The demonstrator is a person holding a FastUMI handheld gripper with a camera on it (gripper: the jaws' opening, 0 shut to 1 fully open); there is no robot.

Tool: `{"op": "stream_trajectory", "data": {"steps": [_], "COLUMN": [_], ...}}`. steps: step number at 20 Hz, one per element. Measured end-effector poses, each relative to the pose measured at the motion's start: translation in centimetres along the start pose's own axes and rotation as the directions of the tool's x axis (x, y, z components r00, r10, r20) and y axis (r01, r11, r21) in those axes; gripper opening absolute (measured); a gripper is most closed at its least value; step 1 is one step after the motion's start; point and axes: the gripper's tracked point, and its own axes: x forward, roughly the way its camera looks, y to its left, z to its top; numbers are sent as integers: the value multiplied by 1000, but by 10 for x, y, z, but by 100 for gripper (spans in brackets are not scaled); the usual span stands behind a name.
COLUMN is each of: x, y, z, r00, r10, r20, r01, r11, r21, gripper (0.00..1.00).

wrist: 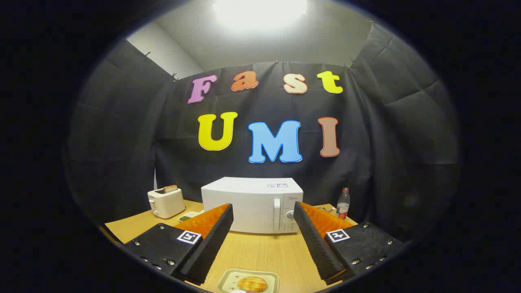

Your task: Open the microwave, put the food inside, and close the microwave door.

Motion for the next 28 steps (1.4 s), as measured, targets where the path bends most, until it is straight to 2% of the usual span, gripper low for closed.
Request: {"op": "stream_trajectory", "data": {"steps": [7,18,28], "x": [-5,4,61], "y": [0,12,-6], "z": [2,-2,-8], "r00": [1000,1000,999], "r10": [-31,-14,-41], "r20": [2,-11,-8], "r01": [31,14,41], "r11": [999,1000,999], "r21": [9,7,-7], "gripper": [96,96,96]}}
